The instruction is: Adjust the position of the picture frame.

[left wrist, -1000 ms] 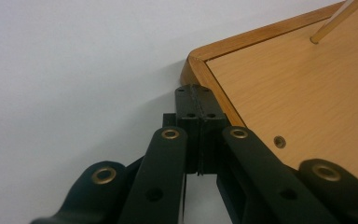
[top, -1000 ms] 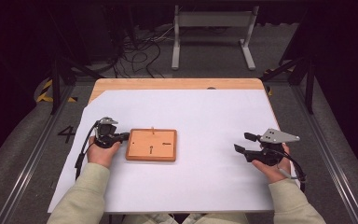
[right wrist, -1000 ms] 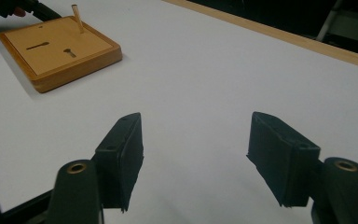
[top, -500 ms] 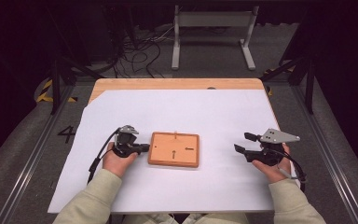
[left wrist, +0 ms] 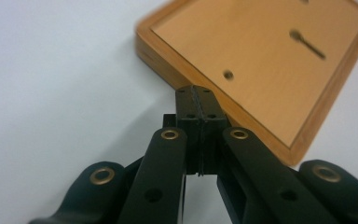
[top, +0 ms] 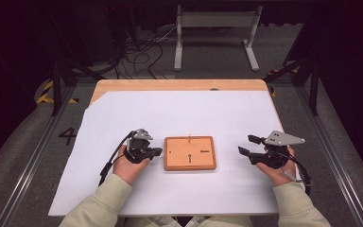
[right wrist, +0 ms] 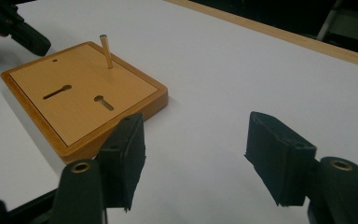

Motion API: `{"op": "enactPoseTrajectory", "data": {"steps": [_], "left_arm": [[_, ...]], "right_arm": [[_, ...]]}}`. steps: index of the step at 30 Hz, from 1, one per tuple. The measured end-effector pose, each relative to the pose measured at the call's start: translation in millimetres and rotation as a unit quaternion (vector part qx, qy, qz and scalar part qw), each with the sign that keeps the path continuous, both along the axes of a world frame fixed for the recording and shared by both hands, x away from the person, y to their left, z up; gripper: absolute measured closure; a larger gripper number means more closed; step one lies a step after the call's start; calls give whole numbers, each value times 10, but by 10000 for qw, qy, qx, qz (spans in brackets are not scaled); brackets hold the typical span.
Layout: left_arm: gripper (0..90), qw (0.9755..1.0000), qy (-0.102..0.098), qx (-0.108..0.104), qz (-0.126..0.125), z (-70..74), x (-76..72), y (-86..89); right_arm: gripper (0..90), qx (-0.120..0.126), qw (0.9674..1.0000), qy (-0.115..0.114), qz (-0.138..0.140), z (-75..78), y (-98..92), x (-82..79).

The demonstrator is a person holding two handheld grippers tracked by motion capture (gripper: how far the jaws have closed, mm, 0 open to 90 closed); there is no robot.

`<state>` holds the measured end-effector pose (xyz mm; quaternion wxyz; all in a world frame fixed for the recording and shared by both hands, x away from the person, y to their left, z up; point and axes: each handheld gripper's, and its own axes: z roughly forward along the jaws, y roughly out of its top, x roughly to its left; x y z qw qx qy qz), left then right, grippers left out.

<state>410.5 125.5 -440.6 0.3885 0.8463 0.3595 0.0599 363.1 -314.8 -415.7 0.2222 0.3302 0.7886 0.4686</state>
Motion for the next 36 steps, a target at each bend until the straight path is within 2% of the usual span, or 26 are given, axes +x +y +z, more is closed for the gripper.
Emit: {"op": "enactPoseTrajectory", "data": {"steps": [2, 7, 9, 10, 12, 13, 14, 15, 18, 19, 21, 25, 29, 33, 36], "left_arm": [[897, 9998, -134, -144, 80, 89, 76, -18], [898, 9995, -285, -141, 46, 166, 205, -116], [899, 9987, -499, -55, 23, 208, 264, -158], [899, 9989, -444, -117, -5, 217, 303, -167], [900, 9986, -503, -135, -21, 245, 378, -190], [900, 9987, -461, -223, -13, 244, 415, -186], [900, 9990, -386, -210, -32, 234, 455, -195], [900, 9991, -403, -158, -27, 225, 490, -209], [900, 9992, -333, -235, -14, 197, 588, -236], [900, 9994, -265, -209, -32, 178, 611, -252], [900, 9996, -256, -56, -70, 138, 646, -300], [899, 9998, -150, 22, -101, 68, 708, -350], [899, 9996, -50, 214, -204, -11, 749, -396], [900, 9991, 152, 279, -270, -83, 774, -413], [900, 9990, 190, 301, -259, -69, 772, -403]], "right_arm": [[429, -43, 10000, 33, 43, 9, 14, -22], [441, -82, 9999, 1, 90, 31, 39, -64], [446, -84, 9999, 12, 102, 35, 39, -85], [447, -86, 9999, 19, 108, 33, 35, -93], [450, -83, 9999, 40, 99, 32, 22, -112], [453, -87, 9999, 58, 93, 33, 11, -126], [454, -94, 9999, 60, 99, 32, 5, -137], [454, -99, 9999, 68, 101, 30, 2, -148], [453, -118, 9999, 78, 87, 29, -11, -180], [453, -117, 9999, 83, 77, 29, -16, -190], [452, -114, 9999, 85, 69, 29, -29, -210], [453, -149, 9998, 119, 91, 26, -25, -248], [453, -202, 9997, 97, 132, 34, -8, -285], [453, -172, 9997, 99, 133, 39, -25, -305], [453, -173, 9997, 102, 159, 40, -20, -306]]}}
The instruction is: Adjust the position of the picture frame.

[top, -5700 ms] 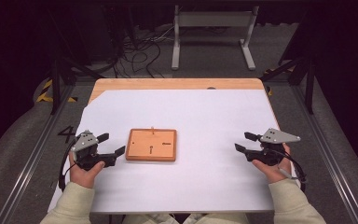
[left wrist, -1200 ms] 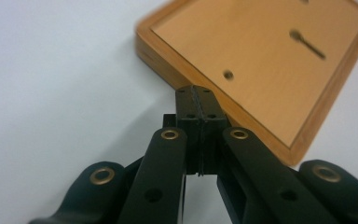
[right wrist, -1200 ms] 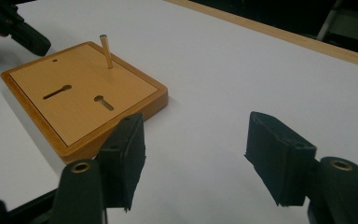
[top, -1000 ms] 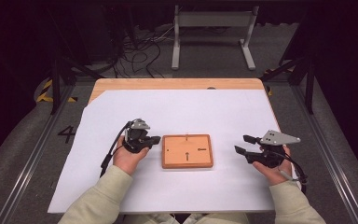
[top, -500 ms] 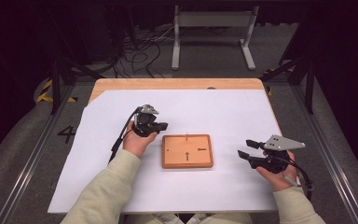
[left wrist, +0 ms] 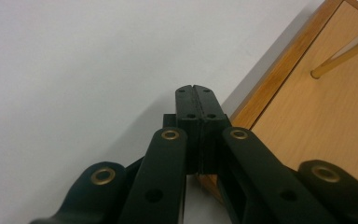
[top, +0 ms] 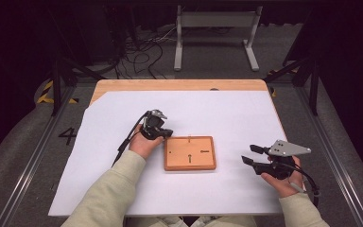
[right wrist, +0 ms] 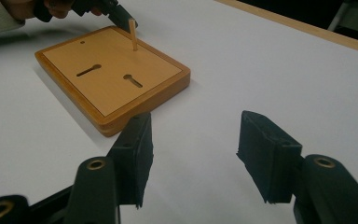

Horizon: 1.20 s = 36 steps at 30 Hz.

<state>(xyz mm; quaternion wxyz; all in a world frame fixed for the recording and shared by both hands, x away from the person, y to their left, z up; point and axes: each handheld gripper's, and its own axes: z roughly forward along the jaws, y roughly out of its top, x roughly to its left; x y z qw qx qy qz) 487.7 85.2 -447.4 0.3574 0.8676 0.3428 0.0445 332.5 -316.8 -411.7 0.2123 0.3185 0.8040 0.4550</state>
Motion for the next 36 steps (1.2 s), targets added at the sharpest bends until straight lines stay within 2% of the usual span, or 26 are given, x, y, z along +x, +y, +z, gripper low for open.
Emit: {"op": "enactPoseTrajectory", "data": {"steps": [4, 6, 7, 8, 10, 14, 19, 23, 25, 26, 27, 28, 29, 33, 36], "left_arm": [[900, 10000, 72, 51, -11, 10, -36, 13], [900, 9995, 234, 129, -145, -24, -67, -9], [900, 9995, 192, 147, -191, -31, -93, -13], [900, 9992, 259, 183, -249, -17, -123, -9], [900, 9985, 323, 271, -359, -3, -218, 14], [900, 9973, 460, 314, -485, 8, -359, 94], [900, 9956, 532, 407, -654, 19, -571, 147], [900, 9942, 557, 457, -800, 23, -738, 175], [900, 9943, 565, 431, -798, 28, -765, 188], [900, 9946, 551, 382, -798, 36, -786, 203], [900, 9960, 459, 322, -699, 56, -817, 223], [900, 9976, 242, 213, -605, 93, -854, 267], [900, 9976, 242, 213, -605, 93, -854, 267], [900, 9981, 61, 121, -595, 156, -958, 351], [900, 9982, -57, 24, -591, 197, -1021, 425]], "right_arm": [[451, -3, 10000, -5, 61, 7, 22, -3], [451, 6, 10000, -17, 77, 11, 24, 1], [450, 22, 10000, -12, 84, 14, 26, 2], [450, 22, 10000, -10, 93, 14, 29, 4], [451, 7, 9999, -1, 125, 18, 43, 4], [457, -11, 9998, -1, 195, 25, 69, 6], [474, -50, 9996, 17, 270, 29, 108, 13], [528, -117, 9992, 86, 374, 23, 162, 17], [562, -154, 9989, 117, 422, 19, 183, 20], [600, -182, 9986, 154, 467, 15, 201, 21], [644, -232, 9982, 179, 520, 12, 218, 24], [735, -317, 9971, 253, 637, 7, 253, 28], [735, -317, 9971, 253, 637, 7, 253, 28], [900, -473, 9938, 403, 924, 1, 333, 27], [900, -580, 9914, 493, 1060, -4, 399, 30]]}}
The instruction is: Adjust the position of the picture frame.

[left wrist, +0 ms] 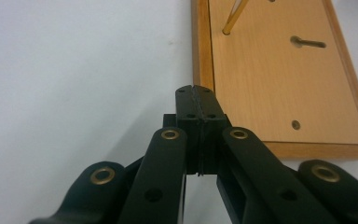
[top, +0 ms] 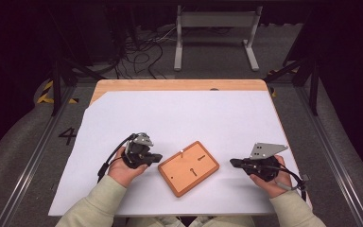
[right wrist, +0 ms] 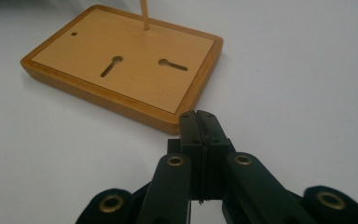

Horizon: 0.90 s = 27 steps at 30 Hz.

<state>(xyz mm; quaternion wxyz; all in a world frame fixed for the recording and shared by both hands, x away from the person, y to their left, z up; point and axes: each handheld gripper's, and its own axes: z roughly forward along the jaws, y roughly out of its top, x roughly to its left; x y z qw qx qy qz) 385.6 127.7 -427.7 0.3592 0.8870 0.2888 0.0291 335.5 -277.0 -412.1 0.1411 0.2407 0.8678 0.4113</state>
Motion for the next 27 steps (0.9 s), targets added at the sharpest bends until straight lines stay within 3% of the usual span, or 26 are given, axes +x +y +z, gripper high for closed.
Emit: {"op": "enactPoseTrajectory", "data": {"steps": [10, 15, 18, 22, 27], "left_arm": [[899, 9997, 17, -195, 165, 13, -64, 228], [899, 9995, -7, -242, 221, 7, -75, 277], [899, 9994, 9, -237, 239, 0, -84, 294], [899, 9993, 8, -225, 290, -5, -96, 326], [899, 9991, 58, -233, 343, -23, -108, 338]], "right_arm": [[900, -587, 9969, 379, 352, -120, 340, 49], [900, -975, 9922, 627, 449, -215, 495, 93], [900, -1088, 9900, 751, 498, -249, 553, 116], [900, -1193, 9898, 736, 238, -271, 604, 185], [900, -1086, 9907, 803, -138, -281, 651, 376]]}}
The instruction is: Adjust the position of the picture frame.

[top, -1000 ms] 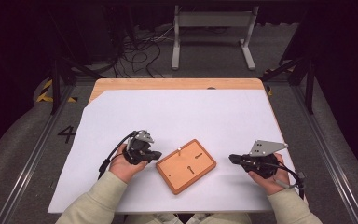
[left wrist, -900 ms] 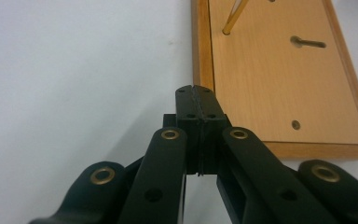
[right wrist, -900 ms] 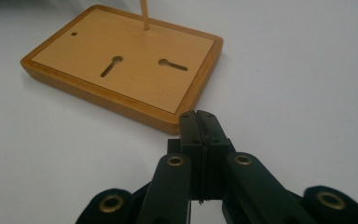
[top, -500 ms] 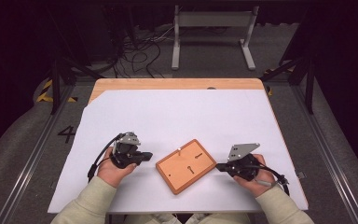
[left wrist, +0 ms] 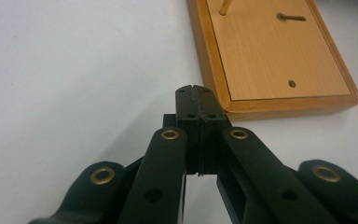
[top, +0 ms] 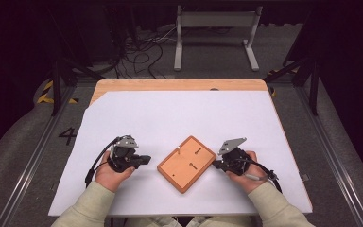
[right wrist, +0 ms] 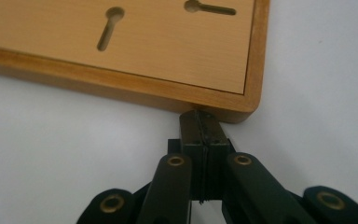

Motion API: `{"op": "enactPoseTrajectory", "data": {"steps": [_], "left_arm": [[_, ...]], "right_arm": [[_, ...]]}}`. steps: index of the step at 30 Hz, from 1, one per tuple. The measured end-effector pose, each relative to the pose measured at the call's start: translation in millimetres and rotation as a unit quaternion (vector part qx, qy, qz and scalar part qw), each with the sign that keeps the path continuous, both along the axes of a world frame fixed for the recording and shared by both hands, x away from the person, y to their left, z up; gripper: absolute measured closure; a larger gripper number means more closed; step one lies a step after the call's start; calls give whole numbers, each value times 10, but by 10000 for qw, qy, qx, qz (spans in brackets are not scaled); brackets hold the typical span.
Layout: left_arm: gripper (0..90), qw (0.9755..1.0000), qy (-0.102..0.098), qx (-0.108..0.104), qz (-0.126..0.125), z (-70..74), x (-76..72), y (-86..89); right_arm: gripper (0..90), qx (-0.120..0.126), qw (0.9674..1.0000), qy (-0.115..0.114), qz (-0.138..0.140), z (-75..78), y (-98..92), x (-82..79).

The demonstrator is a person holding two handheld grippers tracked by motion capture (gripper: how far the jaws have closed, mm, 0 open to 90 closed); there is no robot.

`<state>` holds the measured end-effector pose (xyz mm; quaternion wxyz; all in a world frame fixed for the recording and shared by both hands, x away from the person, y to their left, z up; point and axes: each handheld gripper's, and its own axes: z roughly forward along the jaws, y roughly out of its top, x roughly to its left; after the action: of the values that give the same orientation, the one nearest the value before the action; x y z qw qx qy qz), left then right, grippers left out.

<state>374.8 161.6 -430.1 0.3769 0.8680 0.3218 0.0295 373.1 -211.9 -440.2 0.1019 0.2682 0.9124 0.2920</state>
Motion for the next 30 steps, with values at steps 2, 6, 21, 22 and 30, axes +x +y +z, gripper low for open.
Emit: {"op": "enactPoseTrajectory", "data": {"steps": [2, 6, 21, 22, 30], "left_arm": [[899, 10000, 22, 28, -9, -11, 3, 2], [899, 10000, 79, 47, -35, -46, 8, -18], [899, 9985, 362, 367, -204, -217, 74, -215], [899, 9982, 397, 410, -200, -219, 62, -240], [900, 9957, 493, 423, -657, -210, -22, -485]], "right_arm": [[900, -1, 10000, -44, -58, -3, 35, 78], [900, -16, 9997, -114, -225, -5, 131, 241], [900, 222, 9960, -404, -760, 47, 129, 426], [900, 304, 9954, -415, -804, 84, 72, 403], [900, 620, 9904, -465, -1144, 253, -324, 297]]}}
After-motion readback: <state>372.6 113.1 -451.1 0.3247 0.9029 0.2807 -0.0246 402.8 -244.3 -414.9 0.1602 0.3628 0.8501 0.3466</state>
